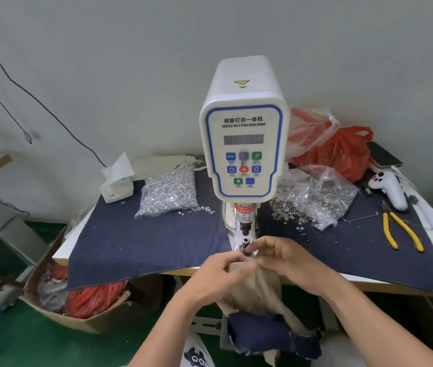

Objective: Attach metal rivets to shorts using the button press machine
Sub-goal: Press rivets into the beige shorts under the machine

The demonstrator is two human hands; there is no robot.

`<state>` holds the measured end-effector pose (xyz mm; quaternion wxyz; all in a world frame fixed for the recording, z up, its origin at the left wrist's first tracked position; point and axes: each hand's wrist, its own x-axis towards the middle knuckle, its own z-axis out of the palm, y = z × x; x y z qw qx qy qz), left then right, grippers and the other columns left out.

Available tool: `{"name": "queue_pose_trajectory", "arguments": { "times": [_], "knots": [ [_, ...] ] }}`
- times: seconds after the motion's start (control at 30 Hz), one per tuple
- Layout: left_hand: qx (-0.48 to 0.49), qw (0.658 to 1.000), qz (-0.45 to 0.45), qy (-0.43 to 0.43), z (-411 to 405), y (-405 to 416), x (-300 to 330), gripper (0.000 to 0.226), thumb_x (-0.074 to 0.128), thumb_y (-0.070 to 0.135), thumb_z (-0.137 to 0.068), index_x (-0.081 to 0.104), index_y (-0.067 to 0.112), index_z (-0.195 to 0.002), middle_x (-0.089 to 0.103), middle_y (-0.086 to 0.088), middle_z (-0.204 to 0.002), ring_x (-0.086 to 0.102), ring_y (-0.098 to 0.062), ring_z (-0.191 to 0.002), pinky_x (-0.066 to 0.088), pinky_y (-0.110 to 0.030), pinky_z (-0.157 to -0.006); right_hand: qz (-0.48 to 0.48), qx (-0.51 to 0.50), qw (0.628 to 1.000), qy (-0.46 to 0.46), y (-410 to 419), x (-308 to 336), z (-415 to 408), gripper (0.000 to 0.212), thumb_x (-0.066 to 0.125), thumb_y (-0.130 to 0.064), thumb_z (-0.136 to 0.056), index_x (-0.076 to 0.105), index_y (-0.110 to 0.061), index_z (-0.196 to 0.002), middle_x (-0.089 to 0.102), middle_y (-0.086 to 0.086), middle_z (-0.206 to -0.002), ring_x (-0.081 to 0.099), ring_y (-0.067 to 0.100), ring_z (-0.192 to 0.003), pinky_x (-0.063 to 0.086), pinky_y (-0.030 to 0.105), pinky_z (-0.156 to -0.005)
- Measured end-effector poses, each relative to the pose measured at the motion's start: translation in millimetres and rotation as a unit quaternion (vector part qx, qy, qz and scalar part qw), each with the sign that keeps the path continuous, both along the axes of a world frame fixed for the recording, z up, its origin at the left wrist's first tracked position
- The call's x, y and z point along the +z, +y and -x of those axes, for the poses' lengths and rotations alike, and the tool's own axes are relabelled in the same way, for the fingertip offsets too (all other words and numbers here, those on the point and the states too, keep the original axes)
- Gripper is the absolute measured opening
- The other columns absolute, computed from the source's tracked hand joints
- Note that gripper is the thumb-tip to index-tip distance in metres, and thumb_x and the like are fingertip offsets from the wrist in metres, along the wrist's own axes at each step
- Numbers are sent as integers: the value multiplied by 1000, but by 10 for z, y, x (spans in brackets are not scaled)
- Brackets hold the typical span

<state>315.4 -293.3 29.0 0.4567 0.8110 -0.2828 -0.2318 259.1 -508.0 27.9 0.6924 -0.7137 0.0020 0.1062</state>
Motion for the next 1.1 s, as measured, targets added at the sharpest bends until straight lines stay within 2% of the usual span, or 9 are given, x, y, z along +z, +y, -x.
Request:
{"name": "queue_pose_trajectory", "arguments": {
  "times": [0.1, 0.2, 0.33, 0.5, 0.6, 0.67, 0.8, 0.97, 1.1],
  "knots": [
    [-24, 998, 9, -53, 80, 33, 93, 48, 65, 60, -93, 65, 12, -92, 52, 6, -78, 46, -9, -74, 39, -35, -69, 12, 5, 999, -45, 87, 81, 65, 20, 64, -2, -97, 71, -15, -111, 75, 17, -109, 70, 16, -97, 54, 27, -88],
    [1, 986, 147, 76, 114, 185, 197, 45, 69, 53, -96, 58, 11, -85, 48, 1, -80, 44, -15, -78, 33, -38, -73, -3, -36, 997, -63, 24, 137, 172, 22, 64, -7, -97, 72, -22, -111, 74, 6, -115, 68, 12, -102, 53, 26, -87],
    [95, 855, 394, 324, 128, 295, 240, 34, 87, 37, -77, 58, 21, -74, 57, -2, -75, 60, -18, -73, 52, -33, -70, 117, 40, 992, -11, -119, 159, 349, 24, 63, -21, -102, 68, -29, -124, 72, -15, -123, 64, 0, -116, 49, 19, -98],
    [88, 750, 533, 382, 62, 383, 296, 31, 75, 22, -70, 45, 20, -62, 46, 1, -64, 53, -17, -63, 52, -33, -66, 239, 101, 966, -8, -102, 73, 433, 17, 63, -27, -101, 70, -12, -99, 71, -6, -92, 61, 9, -84, 48, 33, -83],
    [151, 771, 492, 376, 46, 463, 233, 37, 81, 25, -59, 45, 19, -60, 43, 1, -61, 51, -17, -59, 50, -32, -61, 49, 31, 998, 12, -85, 102, 448, 19, 55, -15, -105, 69, -15, -93, 70, -5, -90, 62, 8, -86, 49, 24, -81],
    [212, 827, 404, 329, 45, 491, 199, 32, 83, 35, -60, 57, 17, -62, 55, -4, -65, 59, -20, -65, 52, -32, -67, -74, -20, 997, 32, -84, 152, 423, 22, 51, -12, -105, 71, -17, -95, 69, 3, -90, 63, 16, -84, 50, 23, -75],
    [232, 962, 138, 30, 90, 440, 171, 24, 73, 37, -72, 52, 25, -77, 63, 3, -85, 60, -17, -85, 47, -30, -80, -180, -76, 980, 43, -42, 247, 345, 18, 59, -19, -94, 62, -4, -104, 64, 11, -87, 62, 20, -76, 50, 24, -66],
    [66, 959, 97, -259, 336, 195, 91, 30, 68, 55, -95, 60, 38, -119, 60, 18, -124, 55, -15, -128, 38, -18, -107, -181, -60, 981, 33, 113, 290, 325, 12, 54, -10, -100, 60, 1, -100, 64, 14, -83, 63, 19, -73, 53, 26, -64],
    [13, 989, 25, -147, 438, 64, 28, 32, 68, 68, -87, 63, 40, -101, 62, 21, -103, 57, -6, -107, 44, -19, -90, -135, -38, 990, 29, 134, 266, 355, 28, 54, -13, -102, 50, 14, -107, 59, 27, -98, 55, 34, -89, 46, 45, -79]
  ]
}}
